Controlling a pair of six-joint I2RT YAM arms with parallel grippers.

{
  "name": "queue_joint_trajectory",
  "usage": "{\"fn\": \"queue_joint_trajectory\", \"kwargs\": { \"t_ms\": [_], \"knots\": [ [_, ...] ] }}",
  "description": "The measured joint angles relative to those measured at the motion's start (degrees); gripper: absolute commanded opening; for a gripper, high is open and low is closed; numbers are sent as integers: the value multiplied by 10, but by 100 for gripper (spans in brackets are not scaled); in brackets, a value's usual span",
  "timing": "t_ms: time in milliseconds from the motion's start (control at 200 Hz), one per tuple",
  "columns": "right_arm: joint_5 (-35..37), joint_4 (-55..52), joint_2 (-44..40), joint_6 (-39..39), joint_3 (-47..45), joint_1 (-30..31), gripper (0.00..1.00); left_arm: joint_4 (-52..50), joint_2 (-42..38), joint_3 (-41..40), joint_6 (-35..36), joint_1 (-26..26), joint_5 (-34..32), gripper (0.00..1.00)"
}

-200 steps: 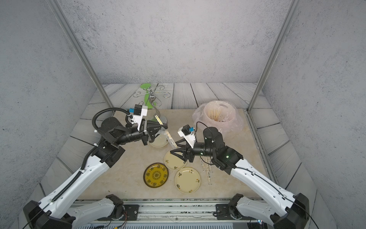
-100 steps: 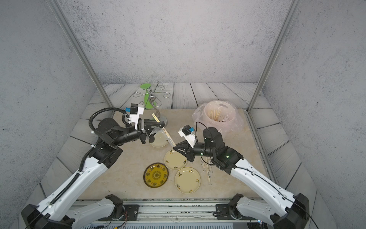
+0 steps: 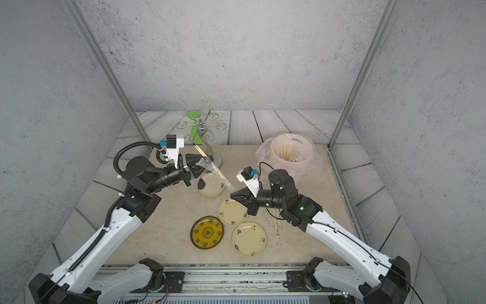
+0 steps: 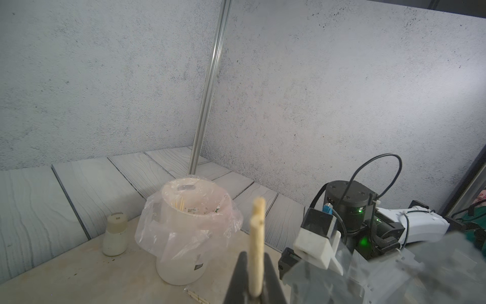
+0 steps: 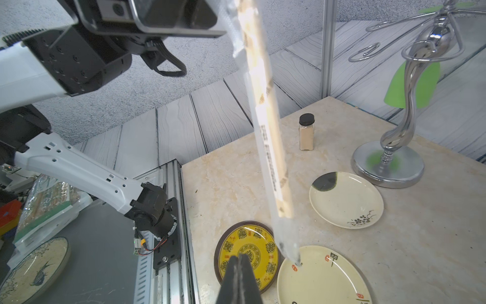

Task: Remove the packaging of disposable chopsticks
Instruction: Remove the packet bag from the disposable chopsticks.

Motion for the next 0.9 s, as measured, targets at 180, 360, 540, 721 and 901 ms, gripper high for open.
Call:
{"fn": "queue_joint_trajectory", "kwargs": {
  "t_ms": [180, 360, 540, 721, 901],
  "knots": [
    [29, -7, -1, 5, -9, 0, 54, 4, -3, 0, -2, 2, 1, 0],
    [52, -8, 2, -1, -7, 0, 56, 31, 6, 0, -26, 2, 15, 0],
    [52, -5, 27, -4, 12, 0, 45, 41, 23, 0, -50, 2, 24, 0],
    [50, 3, 35, -2, 17, 0, 20, 45, 25, 0, -55, 2, 26, 0],
    [64, 13, 35, 4, 16, 0, 0, 42, 23, 0, -49, 2, 21, 0]
  ]
}}
